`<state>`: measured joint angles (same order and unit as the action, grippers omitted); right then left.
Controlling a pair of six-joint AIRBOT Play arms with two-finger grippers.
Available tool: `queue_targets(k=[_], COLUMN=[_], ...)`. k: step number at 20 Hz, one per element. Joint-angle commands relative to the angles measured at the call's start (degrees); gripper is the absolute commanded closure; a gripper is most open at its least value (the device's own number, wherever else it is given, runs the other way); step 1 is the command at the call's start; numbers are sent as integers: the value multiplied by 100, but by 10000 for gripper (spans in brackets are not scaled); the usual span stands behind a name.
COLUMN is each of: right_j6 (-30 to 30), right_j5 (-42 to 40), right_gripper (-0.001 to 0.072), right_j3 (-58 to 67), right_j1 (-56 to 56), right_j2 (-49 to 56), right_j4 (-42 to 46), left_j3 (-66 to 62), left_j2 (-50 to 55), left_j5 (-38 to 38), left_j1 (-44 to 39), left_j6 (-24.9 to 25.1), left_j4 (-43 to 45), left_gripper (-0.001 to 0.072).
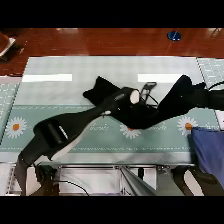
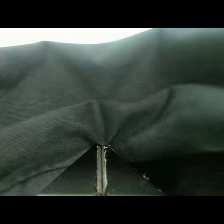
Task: Fold the shirts.
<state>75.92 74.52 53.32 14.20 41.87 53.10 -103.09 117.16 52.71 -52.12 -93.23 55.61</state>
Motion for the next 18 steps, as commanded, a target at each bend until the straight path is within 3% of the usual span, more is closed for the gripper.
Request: queue_targets(k=[1, 5, 9, 14, 18], right_j6=[20, 55, -15, -9, -9], right_j5=[17, 46, -170, -1095, -1464], right_gripper=[692, 692, 692, 691, 691], right_j3=[-7, -7, -2, 734, 2153], right_j1=[-2, -2, -271, -1862, -3069], right_j2=[-37, -37, 70, 1362, 3161], right_j4=[-66, -136, -455, -525, -525], left_j3=[-118, -114, 352, 2437, 4787], left_j2=[59, -387, -1593, -4155, -6356], left_j5=[59, 651, 1250, 973, 166], left_j1=[-94, 1174, 2830, 4120, 4304], left_j6=[-39, -55, -48, -24, -90], left_j4=[-76, -52, 295, 949, 940], left_gripper=[688, 688, 689, 688, 688])
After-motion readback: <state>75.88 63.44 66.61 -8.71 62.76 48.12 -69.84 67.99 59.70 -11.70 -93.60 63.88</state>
